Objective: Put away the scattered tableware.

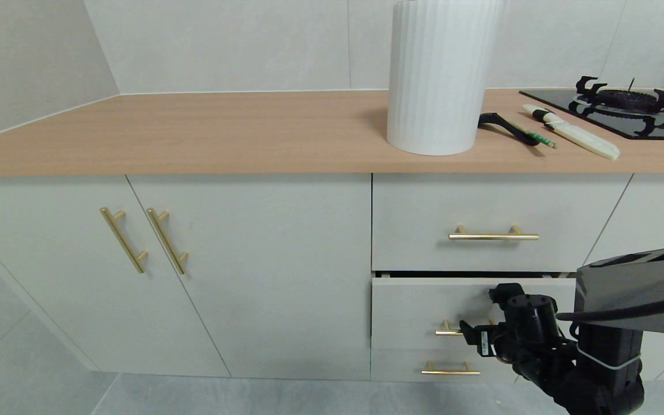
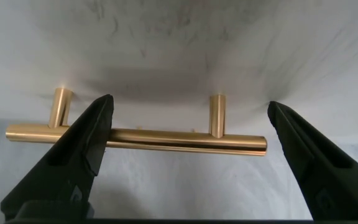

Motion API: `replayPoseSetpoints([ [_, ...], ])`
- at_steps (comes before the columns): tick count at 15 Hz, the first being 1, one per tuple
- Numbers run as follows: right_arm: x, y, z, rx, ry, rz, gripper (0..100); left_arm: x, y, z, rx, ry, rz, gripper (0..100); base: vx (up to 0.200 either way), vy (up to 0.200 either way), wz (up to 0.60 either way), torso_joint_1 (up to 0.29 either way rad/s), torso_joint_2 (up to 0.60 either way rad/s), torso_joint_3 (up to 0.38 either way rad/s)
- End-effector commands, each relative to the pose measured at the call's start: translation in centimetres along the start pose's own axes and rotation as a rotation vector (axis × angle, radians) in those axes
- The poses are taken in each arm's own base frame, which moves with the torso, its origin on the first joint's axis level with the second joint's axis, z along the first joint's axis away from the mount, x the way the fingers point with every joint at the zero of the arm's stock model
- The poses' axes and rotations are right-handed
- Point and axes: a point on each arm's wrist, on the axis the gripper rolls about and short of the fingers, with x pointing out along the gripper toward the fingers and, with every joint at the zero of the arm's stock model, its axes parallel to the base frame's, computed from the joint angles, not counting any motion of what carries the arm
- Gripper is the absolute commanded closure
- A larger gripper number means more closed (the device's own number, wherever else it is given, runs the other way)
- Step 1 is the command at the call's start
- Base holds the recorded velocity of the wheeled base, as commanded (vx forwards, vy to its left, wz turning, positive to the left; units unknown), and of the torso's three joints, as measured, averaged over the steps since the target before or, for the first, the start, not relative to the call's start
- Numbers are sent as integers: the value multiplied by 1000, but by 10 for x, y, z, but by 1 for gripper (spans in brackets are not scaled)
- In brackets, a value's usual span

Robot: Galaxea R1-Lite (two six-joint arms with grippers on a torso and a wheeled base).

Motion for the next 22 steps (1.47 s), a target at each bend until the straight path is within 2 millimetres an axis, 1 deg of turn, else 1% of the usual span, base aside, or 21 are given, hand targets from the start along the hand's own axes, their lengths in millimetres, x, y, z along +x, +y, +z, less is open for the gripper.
replayPoseSetpoints([
  [1,-25,0,15,-16,6,20,0,0,0,0,0,0,0,0,0,0,0,0,0,0],
  [4,-76,-2,42,-70,91,43,0,0,0,0,0,0,0,0,0,0,0,0,0,0],
  [6,-119,-3,67,-89,121,113,0,0,0,0,0,0,0,0,0,0,0,0,0,0],
  [7,-134,-3,76,-95,124,127,0,0,0,0,0,0,0,0,0,0,0,0,0,0],
  [8,-155,-2,87,-99,104,147,0,0,0,0,0,0,0,0,0,0,0,0,0,0],
  [9,-169,-2,95,-98,69,166,0,0,0,0,0,0,0,0,0,0,0,0,0,0],
  [10,-179,-2,100,-89,28,177,0,0,0,0,0,0,0,0,0,0,0,0,0,0],
  [11,-183,-2,103,-87,10,181,0,0,0,0,0,0,0,0,0,0,0,0,0,0],
  [12,-187,-2,106,-75,-20,189,0,0,0,0,0,0,0,0,0,0,0,0,0,0],
  [14,-182,0,108,-61,-62,197,0,0,0,0,0,0,0,0,0,0,0,0,0,0],
  [16,-165,5,101,-64,-47,176,0,0,0,0,0,0,0,0,0,0,0,0,0,0],
  [18,-139,9,93,-47,-23,125,0,0,0,0,0,0,0,0,0,0,0,0,0,0],
  [20,-118,14,85,-17,-10,106,0,0,0,0,0,0,0,0,0,0,0,0,0,0],
  [22,-106,17,79,-17,-7,71,0,0,0,0,0,0,0,0,0,0,0,0,0,0],
])
